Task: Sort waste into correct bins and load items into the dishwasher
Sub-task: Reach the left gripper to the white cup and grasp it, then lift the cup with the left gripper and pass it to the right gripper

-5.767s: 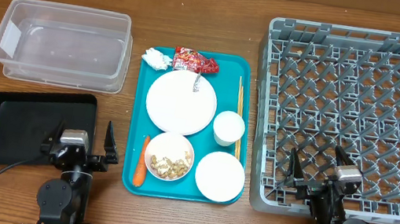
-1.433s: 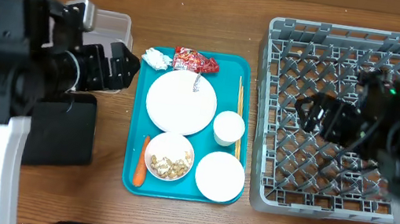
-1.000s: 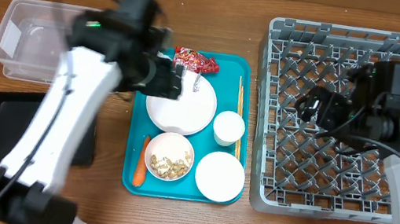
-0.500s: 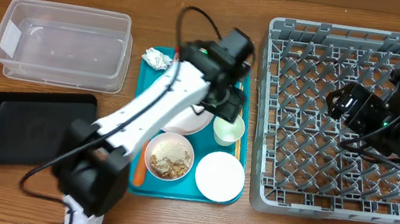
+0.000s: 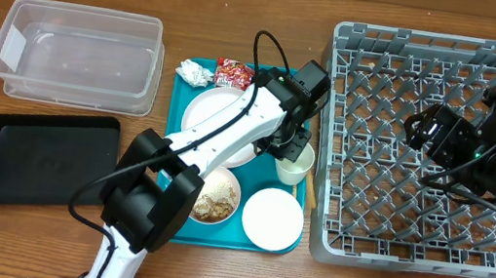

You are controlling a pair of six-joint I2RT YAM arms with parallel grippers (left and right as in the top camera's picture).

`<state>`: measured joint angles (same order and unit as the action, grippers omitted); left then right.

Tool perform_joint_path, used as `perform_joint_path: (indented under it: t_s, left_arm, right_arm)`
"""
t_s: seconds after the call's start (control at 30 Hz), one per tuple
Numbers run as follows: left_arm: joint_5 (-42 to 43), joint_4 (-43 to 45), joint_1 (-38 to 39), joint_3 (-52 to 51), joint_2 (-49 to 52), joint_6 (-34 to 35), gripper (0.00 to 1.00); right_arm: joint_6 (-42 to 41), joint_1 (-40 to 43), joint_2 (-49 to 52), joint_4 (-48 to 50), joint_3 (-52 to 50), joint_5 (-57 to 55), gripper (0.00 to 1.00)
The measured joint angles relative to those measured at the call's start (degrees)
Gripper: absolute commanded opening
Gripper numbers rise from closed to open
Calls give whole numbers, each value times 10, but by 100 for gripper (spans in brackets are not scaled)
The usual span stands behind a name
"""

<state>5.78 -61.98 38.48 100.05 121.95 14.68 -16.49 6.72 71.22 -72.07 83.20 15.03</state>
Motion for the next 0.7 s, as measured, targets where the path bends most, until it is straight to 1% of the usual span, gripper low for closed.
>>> perform_joint_path:
  t_s: [0.1,0.4,0.53,0.6,0.7]
  left_arm:
    - [0,-50,-4,29,1,0,4]
    - [-1,-217,-47,235,2,-1,4]
    - [0,-274,-76,294,2,-2,4]
    - [18,-295,-92,313,2,-14,4]
    - [104,-299,-120,336,2,-65,4]
  right_arm:
    - [0,0,0,0,0,0,100]
    - [0,0,0,-16,0,0,100]
    - [0,0,0,-29,0,0,100]
    - [0,0,0,-34,0,0,100]
    - [8,0,0,-28,0,17,100]
